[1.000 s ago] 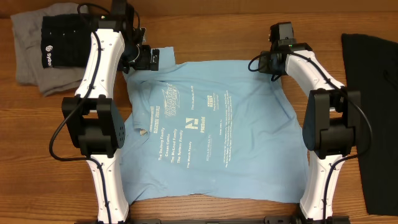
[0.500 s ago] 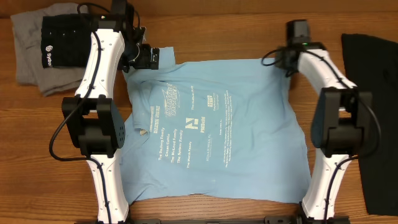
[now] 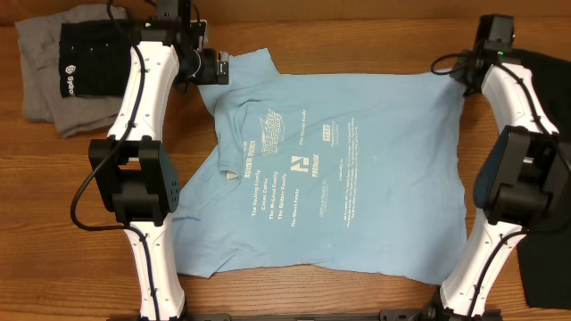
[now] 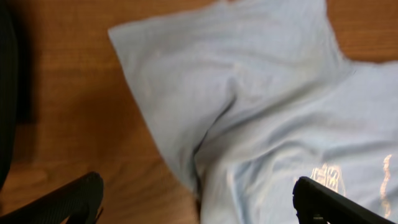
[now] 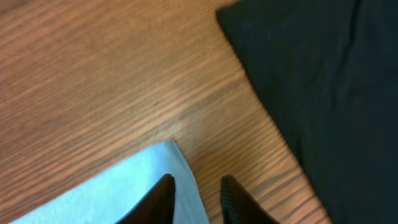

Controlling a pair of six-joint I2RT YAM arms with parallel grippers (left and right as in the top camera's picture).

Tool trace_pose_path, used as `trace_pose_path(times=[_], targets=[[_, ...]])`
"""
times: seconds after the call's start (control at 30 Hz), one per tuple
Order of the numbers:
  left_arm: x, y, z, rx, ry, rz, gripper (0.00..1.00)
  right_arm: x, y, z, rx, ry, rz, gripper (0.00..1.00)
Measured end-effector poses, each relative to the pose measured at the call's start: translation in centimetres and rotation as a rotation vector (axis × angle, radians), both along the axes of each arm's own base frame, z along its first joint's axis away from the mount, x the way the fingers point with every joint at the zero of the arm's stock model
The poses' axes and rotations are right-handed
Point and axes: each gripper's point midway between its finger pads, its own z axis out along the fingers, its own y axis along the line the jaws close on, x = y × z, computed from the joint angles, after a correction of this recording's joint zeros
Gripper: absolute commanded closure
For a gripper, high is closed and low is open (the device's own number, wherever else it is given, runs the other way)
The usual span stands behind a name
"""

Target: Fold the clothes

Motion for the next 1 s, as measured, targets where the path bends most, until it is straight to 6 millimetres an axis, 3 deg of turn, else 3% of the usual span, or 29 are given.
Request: trace_pose_path(times=[0.03, 0.07, 0.1, 0.3, 0.4, 0.47, 0.53, 0.6, 0.7, 0.83, 1.0], targets=[[0.5, -0.1, 0.2, -0.007, -0.02, 0.0, 0.0, 0.1, -0.1, 0.3, -0.002, -0.007, -0.003, 0.12], [0.9, -0.3, 0.3, -0.015, -0.038, -0.002, 0.0, 0.2, -0.2, 0.6, -0.003, -0.01, -0.004, 0.01], [1.2, -0.5, 0.4, -0.021, -0.052, -0.005, 0.0, 0.2, -0.1, 0.8, -0.002, -0.005, -0.004, 0.0], [3.5, -1.7, 1.6, -0.052, -0.158, -0.005, 0.07, -0.9, 1.6, 0.7, 0.073, 0.059, 0.026, 0.0], [4.5, -2.0, 1.2, -0.076, -0.181, 0.028, 0.18, -1.2, 3.6, 0.8, 0.173, 0.077, 0.072, 0.0], [4.8, -2.0, -0.4, -0.084, -0.163, 0.045, 0.22, -1.3, 5.0, 0.7, 0.237, 0.085, 0.103, 0.0], [4.7, -2.0, -3.2, -0.087, -0.11, 0.061, 0.32, -1.8, 6.4, 0.4, 0.298, 0.105, 0.133, 0.0], [4.3, -1.9, -5.8, -0.087, -0.058, 0.077, 0.55, -2.1, 7.5, 0.2, 0.337, 0.119, 0.155, 0.0], [3.8, -1.6, -8.6, -0.074, -0.007, 0.093, 0.71, -2.3, 8.9, 0.1, 0.376, 0.132, 0.182, 0.02], [3.8, -1.0, -9.2, -0.064, -0.002, 0.112, 0.96, -2.4, 10.2, 0.1, 0.396, 0.144, 0.206, 0.12], [4.1, -0.6, -9.1, -0.06, -0.011, 0.116, 0.96, -2.5, 11.8, 0.0, 0.407, 0.157, 0.233, 0.15]])
